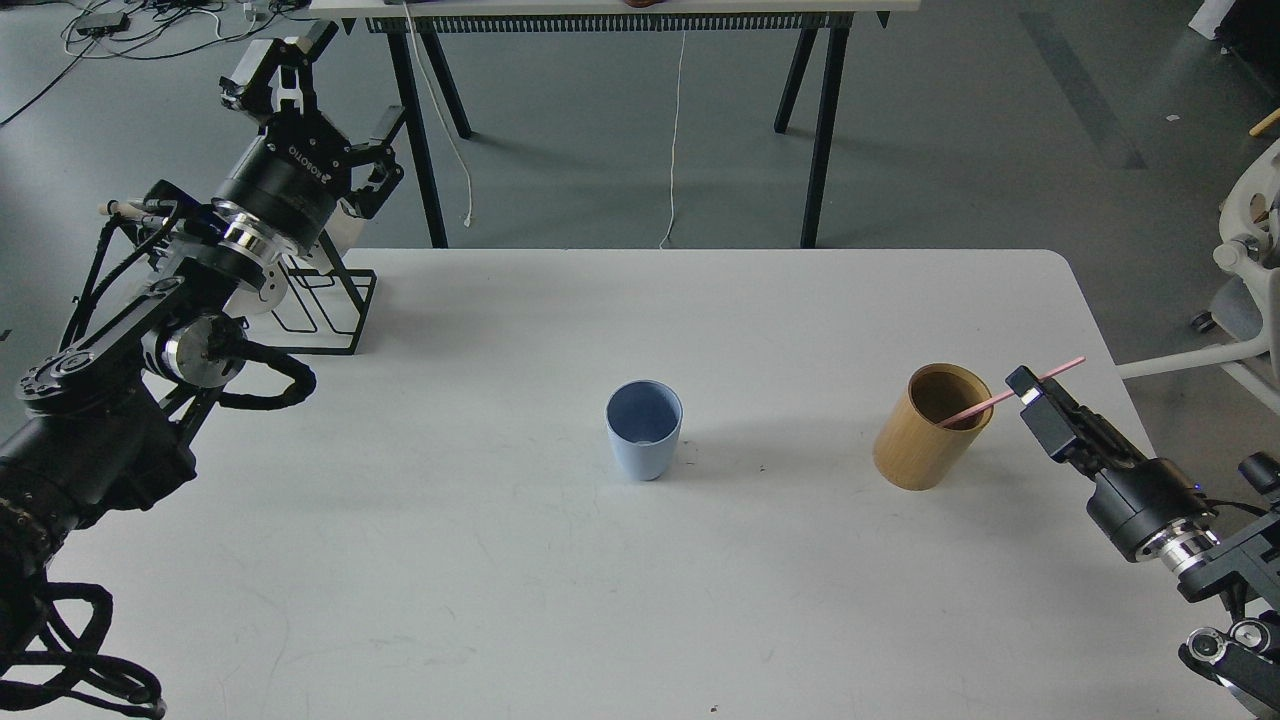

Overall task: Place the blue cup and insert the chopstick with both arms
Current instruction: 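Lower the right gripper to the pink straw in the tan cup, then grasp the pink straw with the right gripper and lift it out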

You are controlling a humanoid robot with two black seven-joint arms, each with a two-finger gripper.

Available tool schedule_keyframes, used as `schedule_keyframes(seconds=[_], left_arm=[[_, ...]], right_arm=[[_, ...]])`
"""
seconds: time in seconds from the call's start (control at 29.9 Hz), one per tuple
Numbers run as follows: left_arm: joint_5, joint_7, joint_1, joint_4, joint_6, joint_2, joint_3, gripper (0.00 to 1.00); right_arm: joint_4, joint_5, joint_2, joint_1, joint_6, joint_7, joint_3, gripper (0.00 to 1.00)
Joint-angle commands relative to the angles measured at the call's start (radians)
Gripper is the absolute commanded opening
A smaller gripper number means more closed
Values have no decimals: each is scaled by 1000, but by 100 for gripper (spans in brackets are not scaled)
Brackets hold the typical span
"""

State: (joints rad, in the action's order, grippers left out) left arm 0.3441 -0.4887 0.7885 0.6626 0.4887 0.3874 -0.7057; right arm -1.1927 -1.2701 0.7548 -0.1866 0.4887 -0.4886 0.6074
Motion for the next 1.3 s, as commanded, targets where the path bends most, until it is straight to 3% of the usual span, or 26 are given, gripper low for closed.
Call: schedule_keyframes(seconds=[0.0,0.74,0.97,1.27], left_arm=[[0,0,-3,0,0,-1,0,97],[0,0,-23,0,0,-2,-1,97],[0,0,-32,0,0,-4,0,97],[0,0,-37,2,0,-4,0,97]], right_arm=[[16,0,-2,-1,0,0,-1,35],[10,-2,-12,-22,0,0,0,1],[-45,9,30,-54,0,0,21,0],[-289,40,244,-48,0,0,86,0]])
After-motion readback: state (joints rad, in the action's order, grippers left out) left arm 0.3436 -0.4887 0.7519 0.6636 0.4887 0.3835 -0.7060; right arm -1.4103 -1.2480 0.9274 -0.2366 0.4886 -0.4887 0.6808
